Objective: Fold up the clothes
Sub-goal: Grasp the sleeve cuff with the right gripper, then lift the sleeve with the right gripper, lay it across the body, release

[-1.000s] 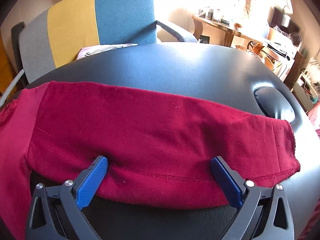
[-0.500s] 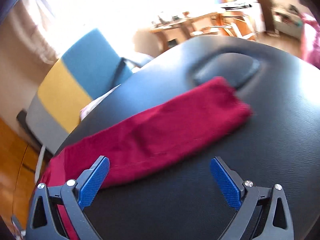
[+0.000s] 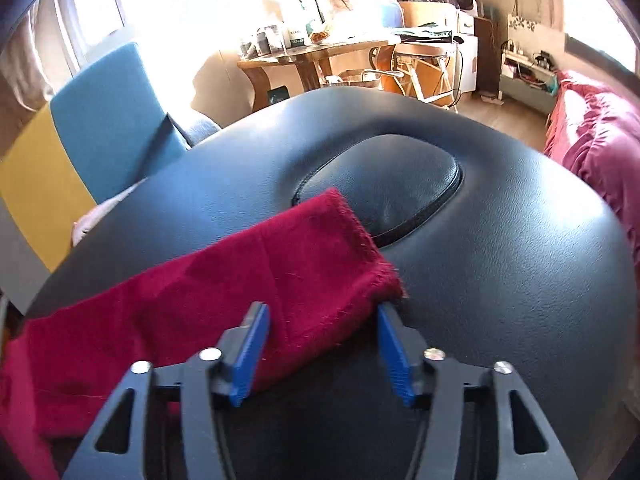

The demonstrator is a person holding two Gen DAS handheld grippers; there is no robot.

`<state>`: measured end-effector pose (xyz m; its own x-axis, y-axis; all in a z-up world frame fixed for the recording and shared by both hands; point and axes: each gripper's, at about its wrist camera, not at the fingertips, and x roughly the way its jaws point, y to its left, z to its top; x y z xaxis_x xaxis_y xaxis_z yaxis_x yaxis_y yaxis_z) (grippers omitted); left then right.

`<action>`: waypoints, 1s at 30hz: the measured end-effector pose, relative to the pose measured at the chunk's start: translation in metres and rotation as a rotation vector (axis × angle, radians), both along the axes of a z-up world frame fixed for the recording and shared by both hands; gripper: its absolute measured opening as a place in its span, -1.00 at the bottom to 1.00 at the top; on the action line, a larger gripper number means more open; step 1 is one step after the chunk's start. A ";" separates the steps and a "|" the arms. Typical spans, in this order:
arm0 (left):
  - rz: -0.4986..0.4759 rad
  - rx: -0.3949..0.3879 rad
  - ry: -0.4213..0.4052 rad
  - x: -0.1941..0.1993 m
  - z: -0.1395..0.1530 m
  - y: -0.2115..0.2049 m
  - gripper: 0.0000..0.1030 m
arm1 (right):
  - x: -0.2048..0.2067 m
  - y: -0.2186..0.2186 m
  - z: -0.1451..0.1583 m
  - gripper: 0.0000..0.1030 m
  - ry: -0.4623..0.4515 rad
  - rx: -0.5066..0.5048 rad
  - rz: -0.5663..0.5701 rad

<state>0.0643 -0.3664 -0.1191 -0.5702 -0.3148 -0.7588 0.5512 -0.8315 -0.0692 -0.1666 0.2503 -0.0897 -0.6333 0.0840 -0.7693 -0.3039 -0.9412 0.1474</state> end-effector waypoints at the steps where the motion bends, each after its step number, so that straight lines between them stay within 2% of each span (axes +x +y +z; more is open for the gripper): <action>1: 0.001 0.002 0.001 0.000 0.000 0.000 -0.17 | -0.001 0.002 0.000 -0.24 -0.004 0.009 0.001; 4: 0.003 0.003 0.003 0.000 0.000 0.001 -0.17 | -0.005 0.011 0.003 -0.40 -0.012 -0.005 0.015; 5: 0.004 0.003 0.003 0.000 0.000 0.002 -0.17 | -0.012 0.013 0.004 -0.54 -0.012 -0.032 0.023; 10: 0.008 0.007 0.006 0.000 0.001 0.003 -0.17 | -0.021 0.014 0.023 -0.76 0.048 -0.215 0.079; 12: 0.009 0.010 0.009 0.000 0.001 0.003 -0.17 | -0.023 -0.006 0.036 -0.85 0.078 -0.235 0.147; 16: 0.007 0.030 0.025 0.003 0.002 0.000 -0.16 | -0.027 -0.074 0.059 -0.92 0.107 -0.228 0.328; 19: 0.006 0.041 0.032 0.004 0.002 -0.001 -0.15 | -0.014 -0.136 0.071 -0.95 0.129 -0.245 0.460; 23: 0.006 0.053 0.041 0.006 0.002 -0.002 -0.15 | 0.008 -0.221 0.073 -0.95 0.133 -0.317 0.640; 25: 0.006 0.060 0.047 0.006 0.002 -0.003 -0.15 | 0.023 -0.250 0.067 -0.93 0.132 -0.335 0.666; 27: 0.005 0.076 0.057 0.008 0.002 -0.005 -0.15 | 0.024 -0.263 0.055 -0.87 0.092 -0.351 0.652; 28: 0.004 0.084 0.063 0.009 0.002 -0.006 -0.14 | 0.026 -0.264 0.049 -0.78 0.078 -0.325 0.631; 30: 0.003 0.095 0.071 0.010 0.003 -0.006 -0.14 | 0.027 -0.250 0.039 -0.56 0.051 -0.336 0.594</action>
